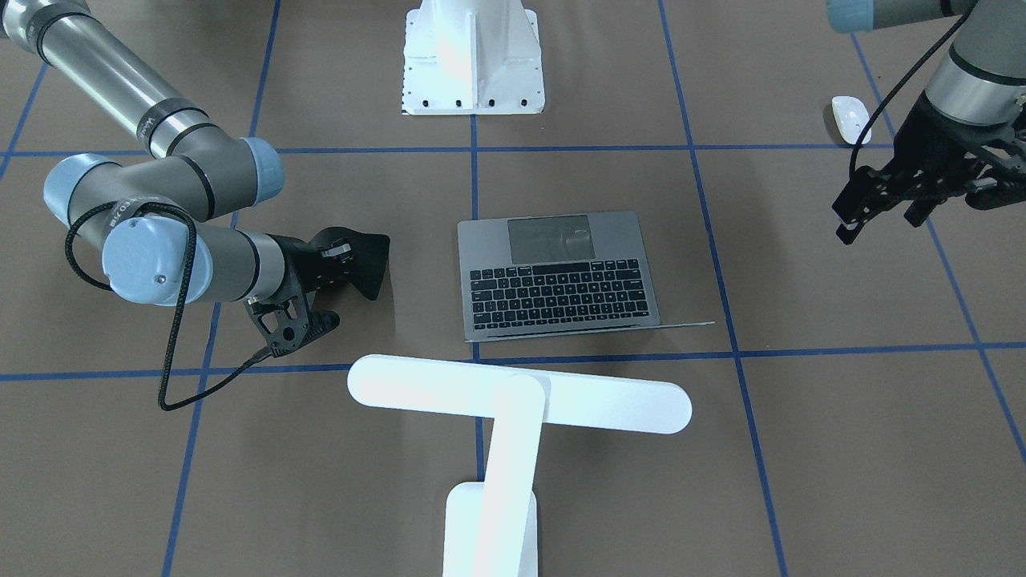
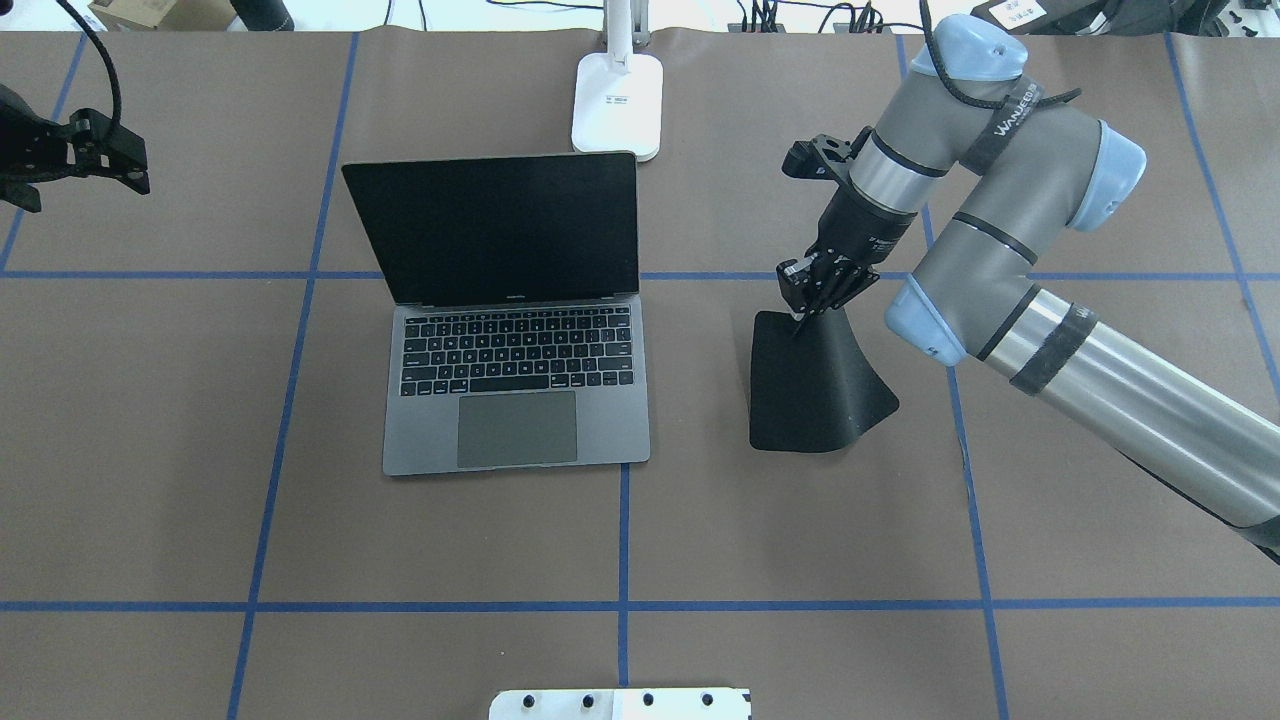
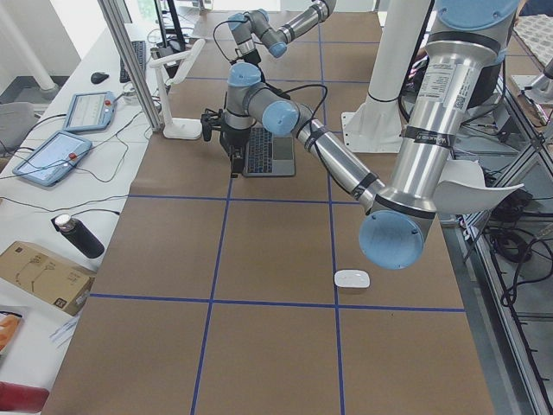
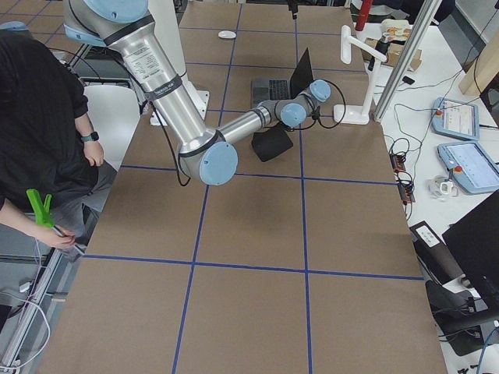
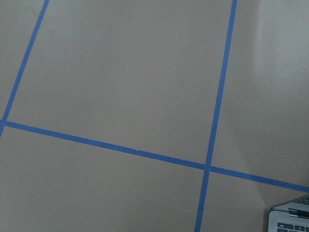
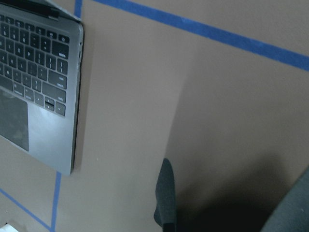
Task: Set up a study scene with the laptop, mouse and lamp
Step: 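Lower the black mouse pad onto the table beside the laptop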
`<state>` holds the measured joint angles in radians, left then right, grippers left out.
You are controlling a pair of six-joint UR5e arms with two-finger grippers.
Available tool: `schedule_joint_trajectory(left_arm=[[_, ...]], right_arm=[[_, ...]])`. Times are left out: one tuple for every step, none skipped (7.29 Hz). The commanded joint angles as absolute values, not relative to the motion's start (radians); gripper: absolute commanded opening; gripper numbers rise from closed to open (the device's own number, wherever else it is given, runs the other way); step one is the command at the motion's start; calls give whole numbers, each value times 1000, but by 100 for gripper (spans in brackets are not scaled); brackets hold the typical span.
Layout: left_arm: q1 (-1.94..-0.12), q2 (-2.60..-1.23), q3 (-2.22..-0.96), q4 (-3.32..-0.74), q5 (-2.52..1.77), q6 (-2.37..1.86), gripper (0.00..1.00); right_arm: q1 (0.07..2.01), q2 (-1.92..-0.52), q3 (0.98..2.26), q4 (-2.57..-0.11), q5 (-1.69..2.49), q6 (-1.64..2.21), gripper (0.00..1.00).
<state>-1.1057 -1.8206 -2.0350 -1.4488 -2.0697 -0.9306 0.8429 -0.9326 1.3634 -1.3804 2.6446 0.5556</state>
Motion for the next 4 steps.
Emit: schedule_joint_trajectory(left_arm=[[-1106, -1819, -2033, -1448, -2071, -931, 100], [-1106, -1819, -2033, -1448, -2071, -931, 100], [-1104, -1819, -2029, -1450, -2071, -931, 100], [-1104, -1819, -2025, -1450, -2071, -931, 100]], right_arm=[[831, -870, 1309, -1370, 2634, 575, 0], [825, -862, 1301, -1368, 2628, 575, 0], [822, -844, 1278, -1368, 2626, 575, 0], [819, -844, 1275, -1368, 2628, 587, 0]])
